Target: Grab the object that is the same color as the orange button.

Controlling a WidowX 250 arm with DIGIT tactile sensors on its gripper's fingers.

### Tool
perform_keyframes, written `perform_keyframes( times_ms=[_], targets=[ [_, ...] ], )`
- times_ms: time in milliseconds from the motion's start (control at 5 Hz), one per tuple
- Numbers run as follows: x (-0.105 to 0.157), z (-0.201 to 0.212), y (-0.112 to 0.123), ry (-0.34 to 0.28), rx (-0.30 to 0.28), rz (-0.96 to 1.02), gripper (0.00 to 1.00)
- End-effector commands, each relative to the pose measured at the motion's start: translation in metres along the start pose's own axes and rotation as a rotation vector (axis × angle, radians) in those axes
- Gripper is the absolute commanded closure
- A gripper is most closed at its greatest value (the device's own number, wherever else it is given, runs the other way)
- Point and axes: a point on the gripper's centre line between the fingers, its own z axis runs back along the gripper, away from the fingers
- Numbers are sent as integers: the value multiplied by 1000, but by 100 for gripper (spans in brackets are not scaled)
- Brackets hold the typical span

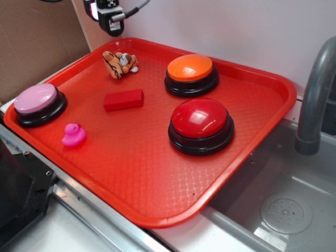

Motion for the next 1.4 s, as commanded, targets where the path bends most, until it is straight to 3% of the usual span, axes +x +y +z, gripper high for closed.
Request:
perform_keyframes(
  times_ms=[0, 600, 1200],
  targets=[
    [7, -1, 37, -26, 24, 48, 0],
    [6, -45, 37, 47, 93, 87, 0],
    [25, -87, 25, 115, 100, 66, 4]
  ],
)
